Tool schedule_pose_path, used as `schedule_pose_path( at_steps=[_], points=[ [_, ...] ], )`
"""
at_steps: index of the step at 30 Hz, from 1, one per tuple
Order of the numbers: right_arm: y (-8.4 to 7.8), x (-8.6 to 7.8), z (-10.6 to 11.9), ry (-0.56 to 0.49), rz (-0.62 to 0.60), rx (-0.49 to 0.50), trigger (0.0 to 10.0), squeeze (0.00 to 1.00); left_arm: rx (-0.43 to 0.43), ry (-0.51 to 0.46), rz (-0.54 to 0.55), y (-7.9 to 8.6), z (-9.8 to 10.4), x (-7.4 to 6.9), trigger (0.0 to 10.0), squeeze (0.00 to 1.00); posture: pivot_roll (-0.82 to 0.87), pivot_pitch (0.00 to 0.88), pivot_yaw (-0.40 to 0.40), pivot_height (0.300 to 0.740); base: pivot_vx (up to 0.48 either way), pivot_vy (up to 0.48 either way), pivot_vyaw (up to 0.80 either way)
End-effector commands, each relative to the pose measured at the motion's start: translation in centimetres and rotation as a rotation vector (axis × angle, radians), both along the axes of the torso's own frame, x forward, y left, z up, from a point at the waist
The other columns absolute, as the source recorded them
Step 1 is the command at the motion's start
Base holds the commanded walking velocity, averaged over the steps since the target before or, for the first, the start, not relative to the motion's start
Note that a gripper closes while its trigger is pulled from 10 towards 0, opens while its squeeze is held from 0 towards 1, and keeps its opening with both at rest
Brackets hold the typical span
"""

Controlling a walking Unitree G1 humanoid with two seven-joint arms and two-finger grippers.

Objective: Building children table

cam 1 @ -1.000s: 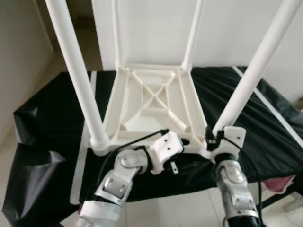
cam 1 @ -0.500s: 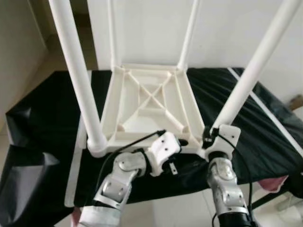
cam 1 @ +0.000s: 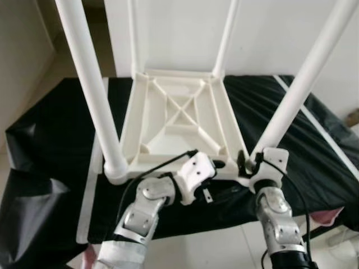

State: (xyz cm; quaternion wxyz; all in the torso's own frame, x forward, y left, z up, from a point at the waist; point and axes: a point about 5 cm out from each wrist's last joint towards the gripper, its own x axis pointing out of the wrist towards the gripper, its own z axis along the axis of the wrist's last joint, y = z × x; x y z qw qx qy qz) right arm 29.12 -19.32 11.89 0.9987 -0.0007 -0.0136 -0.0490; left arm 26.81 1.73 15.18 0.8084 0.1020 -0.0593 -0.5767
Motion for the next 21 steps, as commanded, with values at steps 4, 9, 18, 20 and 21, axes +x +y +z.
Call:
schedule_pose_path(
  at_steps=[4, 9, 18, 20, 21],
  points=[
    [-1.3, 0.1, 0.4, -0.011, 0.149, -0.017, 10.0, 0.00, -0.024, -0.013, 0.159, 0.1, 0.0, 0.6, 10.0, 0.00, 0.05, 0.000, -0.054, 0.740, 0.000, 0.000, 0.00],
    [-1.6, 0.4, 0.8, -0.010, 0.299, -0.060, 10.0, 0.00, -0.037, -0.015, 0.129, 0.1, 0.2, 0.5, 10.0, 0.00, 0.05, 0.000, -0.052, 0.740, 0.000, 0.000, 0.00],
    [-2.1, 0.9, 1.0, 0.008, 0.428, -0.110, 10.0, 0.00, -0.041, -0.008, 0.118, -0.1, 0.4, 0.6, 10.0, 0.00, 0.05, 0.000, -0.054, 0.740, 0.000, 0.000, 0.00],
    [-2.1, 0.9, 1.0, 0.008, 0.428, -0.110, 10.0, 0.00, -0.041, -0.008, 0.118, -0.1, 0.4, 0.6, 10.0, 0.00, 0.05, 0.000, -0.054, 0.740, 0.000, 0.000, 0.00],
    [-2.3, 1.1, 0.9, 0.021, 0.440, -0.116, 7.3, 0.00, -0.040, -0.011, 0.117, -0.1, 0.3, 0.6, 10.0, 0.00, 0.05, 0.000, -0.055, 0.740, 0.000, 0.000, 0.00]
  ],
)
